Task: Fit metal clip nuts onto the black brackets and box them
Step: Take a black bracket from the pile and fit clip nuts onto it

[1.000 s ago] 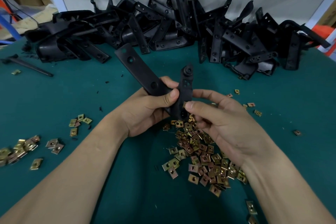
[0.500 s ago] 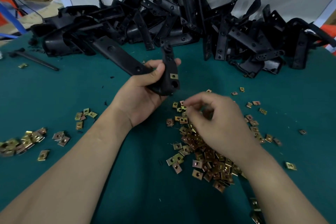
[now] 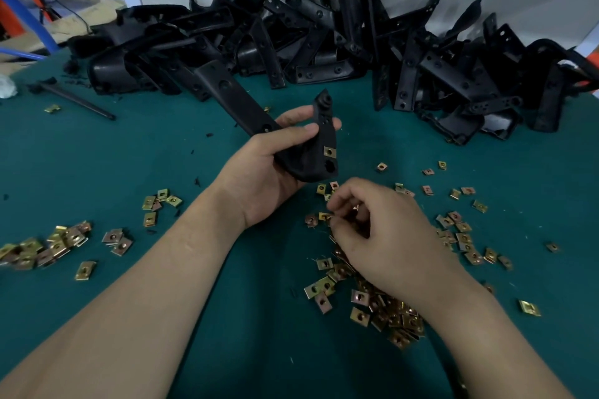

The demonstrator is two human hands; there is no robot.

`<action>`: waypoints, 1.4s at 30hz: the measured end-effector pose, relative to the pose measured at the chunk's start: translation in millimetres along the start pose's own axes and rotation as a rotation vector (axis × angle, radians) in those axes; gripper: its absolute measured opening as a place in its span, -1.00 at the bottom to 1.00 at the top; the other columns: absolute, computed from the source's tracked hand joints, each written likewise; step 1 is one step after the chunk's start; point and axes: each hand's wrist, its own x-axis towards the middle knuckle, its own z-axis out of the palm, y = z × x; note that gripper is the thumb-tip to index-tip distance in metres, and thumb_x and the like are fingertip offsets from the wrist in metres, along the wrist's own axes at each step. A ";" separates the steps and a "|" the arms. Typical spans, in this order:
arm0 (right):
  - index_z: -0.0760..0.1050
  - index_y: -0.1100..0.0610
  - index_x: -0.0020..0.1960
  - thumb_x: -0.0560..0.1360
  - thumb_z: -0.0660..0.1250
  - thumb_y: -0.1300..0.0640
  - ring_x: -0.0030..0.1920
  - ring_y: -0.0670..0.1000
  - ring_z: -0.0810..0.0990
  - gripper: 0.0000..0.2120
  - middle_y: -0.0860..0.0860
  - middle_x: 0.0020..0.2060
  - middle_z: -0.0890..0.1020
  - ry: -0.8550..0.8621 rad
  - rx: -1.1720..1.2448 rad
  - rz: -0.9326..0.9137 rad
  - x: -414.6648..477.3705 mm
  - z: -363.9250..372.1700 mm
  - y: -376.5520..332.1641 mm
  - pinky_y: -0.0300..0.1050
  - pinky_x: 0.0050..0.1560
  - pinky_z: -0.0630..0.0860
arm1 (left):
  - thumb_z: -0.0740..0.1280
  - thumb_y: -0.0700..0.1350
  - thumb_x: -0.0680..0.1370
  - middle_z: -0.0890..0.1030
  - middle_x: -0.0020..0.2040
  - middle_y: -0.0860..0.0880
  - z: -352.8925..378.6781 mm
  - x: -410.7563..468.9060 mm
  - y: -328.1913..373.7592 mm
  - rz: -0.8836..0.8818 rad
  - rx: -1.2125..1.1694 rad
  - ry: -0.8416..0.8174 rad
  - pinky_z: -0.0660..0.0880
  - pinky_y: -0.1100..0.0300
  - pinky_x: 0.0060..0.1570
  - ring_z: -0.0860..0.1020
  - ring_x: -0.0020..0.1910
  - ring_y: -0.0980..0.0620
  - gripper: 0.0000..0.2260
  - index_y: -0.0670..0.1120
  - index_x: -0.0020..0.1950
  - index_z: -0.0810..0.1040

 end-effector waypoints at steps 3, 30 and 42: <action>0.59 -0.16 0.21 0.54 0.38 -0.12 0.11 -0.24 0.36 -0.74 -0.24 0.00 0.51 -0.044 -0.118 -0.062 -0.2 8.5 -3.5 -0.53 0.12 0.21 | 0.37 -0.23 0.51 0.70 0.18 -0.12 -0.4 0.1 0.9 0.000 0.002 -0.011 0.61 0.15 -0.17 0.69 -0.05 0.03 -0.75 -0.04 0.18 0.58; 0.73 -0.07 -0.12 0.42 0.56 0.21 -0.13 -0.17 0.70 -0.82 -0.14 -0.19 0.75 0.052 0.667 0.192 5.4 -7.7 4.2 -0.41 -0.10 0.53 | 0.39 -0.18 0.50 0.71 0.15 -0.05 -5.1 -1.1 0.0 -0.031 0.168 -0.152 0.63 0.00 -0.03 0.68 -0.04 0.02 -0.81 0.01 0.05 0.72; 0.65 -0.02 -0.10 0.47 0.52 0.18 -0.13 -0.21 0.68 -0.89 -0.19 -0.20 0.72 0.054 0.422 0.132 4.2 -11.3 6.2 -0.40 -0.08 0.52 | 0.38 -0.19 0.50 0.71 0.13 -0.06 -5.2 -0.3 -1.3 -0.036 0.160 -0.152 0.63 0.03 -0.04 0.68 -0.04 0.02 -0.81 0.01 0.03 0.72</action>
